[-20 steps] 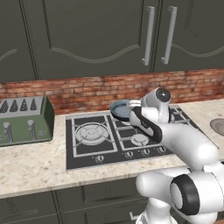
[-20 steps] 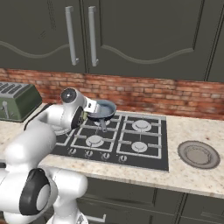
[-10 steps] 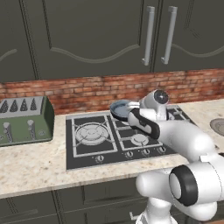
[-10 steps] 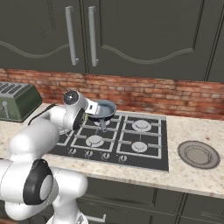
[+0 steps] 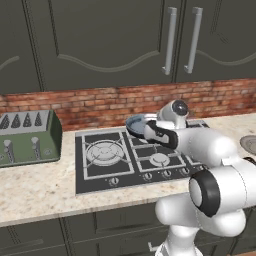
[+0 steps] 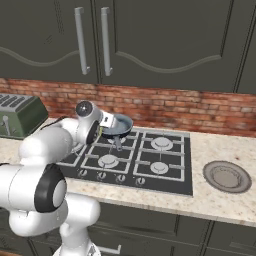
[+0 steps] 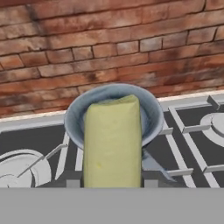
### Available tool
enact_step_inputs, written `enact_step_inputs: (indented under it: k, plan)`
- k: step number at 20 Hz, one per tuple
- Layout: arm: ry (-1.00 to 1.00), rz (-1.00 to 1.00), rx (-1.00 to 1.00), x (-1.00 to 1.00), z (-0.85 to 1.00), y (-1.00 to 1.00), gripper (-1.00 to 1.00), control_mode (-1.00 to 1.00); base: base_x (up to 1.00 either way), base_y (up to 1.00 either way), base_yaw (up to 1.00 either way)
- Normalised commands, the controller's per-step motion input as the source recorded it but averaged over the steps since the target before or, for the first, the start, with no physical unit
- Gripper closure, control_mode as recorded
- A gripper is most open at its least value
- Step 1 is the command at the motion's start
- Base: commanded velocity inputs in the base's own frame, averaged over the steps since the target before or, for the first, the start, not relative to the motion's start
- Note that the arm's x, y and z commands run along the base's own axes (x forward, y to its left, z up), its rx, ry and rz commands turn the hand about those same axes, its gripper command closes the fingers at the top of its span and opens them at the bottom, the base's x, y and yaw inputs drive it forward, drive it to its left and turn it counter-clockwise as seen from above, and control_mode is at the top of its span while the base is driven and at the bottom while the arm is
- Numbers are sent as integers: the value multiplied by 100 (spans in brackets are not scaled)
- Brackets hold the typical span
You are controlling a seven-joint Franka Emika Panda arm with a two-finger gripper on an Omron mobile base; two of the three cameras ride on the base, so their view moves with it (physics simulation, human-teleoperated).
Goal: Pick up the butter stick and place it in the pan. Then turn on the burner for the pan.
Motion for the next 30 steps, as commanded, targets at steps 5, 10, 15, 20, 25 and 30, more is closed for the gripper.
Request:
enact_step_inputs:
  k: [5,10,15,20,25,30]
  plan:
    - [0,0,0,32,0,0,100,-100,0,0,0]
    - [0,0,0,29,-8,0,100,-100,0,0,0]
    - [0,0,0,22,-18,0,100,-100,0,0,0]
    - [0,0,0,19,-14,0,100,-100,0,0,0]
    - [0,0,0,19,-15,0,100,-100,0,0,0]
    - [0,0,0,15,-15,0,100,-100,0,0,0]
